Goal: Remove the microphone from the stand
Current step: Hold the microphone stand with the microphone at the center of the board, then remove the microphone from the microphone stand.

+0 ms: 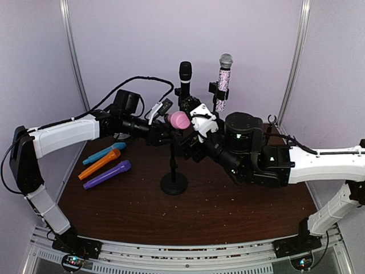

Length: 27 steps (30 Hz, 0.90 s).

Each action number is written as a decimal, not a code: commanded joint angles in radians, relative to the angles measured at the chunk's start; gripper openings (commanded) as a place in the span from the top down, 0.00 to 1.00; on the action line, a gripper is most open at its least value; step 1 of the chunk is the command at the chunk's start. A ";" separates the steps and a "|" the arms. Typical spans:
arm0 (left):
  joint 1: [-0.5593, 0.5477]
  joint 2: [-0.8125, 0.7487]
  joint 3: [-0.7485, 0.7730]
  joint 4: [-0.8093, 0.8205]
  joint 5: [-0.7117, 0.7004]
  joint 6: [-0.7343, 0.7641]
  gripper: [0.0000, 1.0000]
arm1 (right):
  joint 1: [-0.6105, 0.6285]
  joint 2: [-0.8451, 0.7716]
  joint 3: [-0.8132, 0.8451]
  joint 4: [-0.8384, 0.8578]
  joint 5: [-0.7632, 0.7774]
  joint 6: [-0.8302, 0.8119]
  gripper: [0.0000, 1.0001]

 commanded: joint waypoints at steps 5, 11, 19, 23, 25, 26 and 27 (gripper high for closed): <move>-0.002 -0.005 0.043 0.011 0.027 0.052 0.78 | -0.043 0.087 0.100 0.052 -0.101 -0.025 0.22; -0.002 -0.003 0.065 -0.022 0.031 0.079 0.88 | -0.043 0.140 0.136 0.082 -0.102 -0.040 0.30; -0.002 0.001 0.082 -0.047 0.036 0.091 1.00 | -0.043 0.140 0.095 0.165 -0.062 -0.049 0.50; -0.001 0.002 0.092 -0.068 0.030 0.110 1.00 | -0.040 0.133 0.086 0.217 -0.048 -0.059 0.65; -0.001 0.003 0.094 -0.073 0.031 0.111 1.00 | -0.035 0.132 0.085 0.232 -0.051 -0.068 0.71; -0.001 0.003 0.095 -0.074 0.031 0.112 1.00 | -0.033 0.132 0.085 0.237 -0.052 -0.073 0.74; -0.002 0.003 0.095 -0.075 0.029 0.112 1.00 | -0.027 0.133 0.086 0.242 -0.049 -0.081 0.78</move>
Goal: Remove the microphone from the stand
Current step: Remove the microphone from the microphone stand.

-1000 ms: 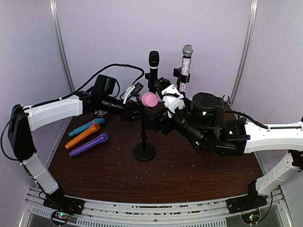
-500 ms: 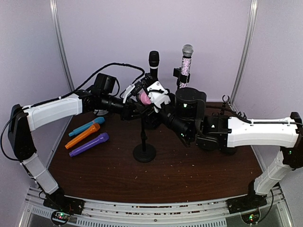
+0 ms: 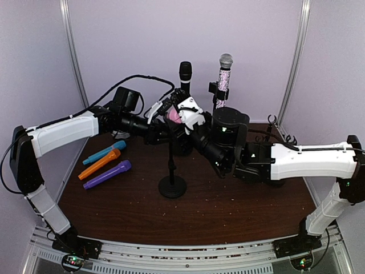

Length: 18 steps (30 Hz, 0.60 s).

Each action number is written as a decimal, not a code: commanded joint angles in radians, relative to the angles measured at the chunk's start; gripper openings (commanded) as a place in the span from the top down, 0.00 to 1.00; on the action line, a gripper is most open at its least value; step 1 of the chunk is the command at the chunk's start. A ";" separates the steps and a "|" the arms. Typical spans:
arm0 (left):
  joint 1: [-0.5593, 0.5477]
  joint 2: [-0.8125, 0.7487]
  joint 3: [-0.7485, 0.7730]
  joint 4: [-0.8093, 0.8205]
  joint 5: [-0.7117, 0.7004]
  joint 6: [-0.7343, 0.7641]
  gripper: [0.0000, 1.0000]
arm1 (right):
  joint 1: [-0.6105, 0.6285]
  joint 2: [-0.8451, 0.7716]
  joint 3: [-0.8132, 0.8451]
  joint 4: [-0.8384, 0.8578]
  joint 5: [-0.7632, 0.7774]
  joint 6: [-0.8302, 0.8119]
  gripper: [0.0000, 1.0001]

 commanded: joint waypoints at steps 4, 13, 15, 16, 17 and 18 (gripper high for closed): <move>0.002 0.011 0.050 0.017 0.028 0.009 1.00 | 0.046 -0.001 -0.003 0.105 0.040 -0.072 0.89; 0.034 0.031 0.058 0.026 0.033 -0.015 1.00 | 0.096 -0.024 -0.013 0.144 0.100 -0.147 0.96; 0.038 0.036 0.062 0.026 0.029 -0.018 1.00 | 0.101 -0.033 -0.020 0.149 0.106 -0.152 0.97; 0.039 0.041 0.064 0.023 0.026 -0.020 1.00 | 0.104 -0.037 -0.023 0.150 0.108 -0.155 0.97; 0.040 0.045 0.067 0.020 0.025 -0.020 1.00 | 0.107 -0.042 -0.026 0.151 0.112 -0.158 0.97; 0.041 0.049 0.070 0.017 0.024 -0.021 1.00 | 0.110 -0.046 -0.028 0.151 0.115 -0.160 0.97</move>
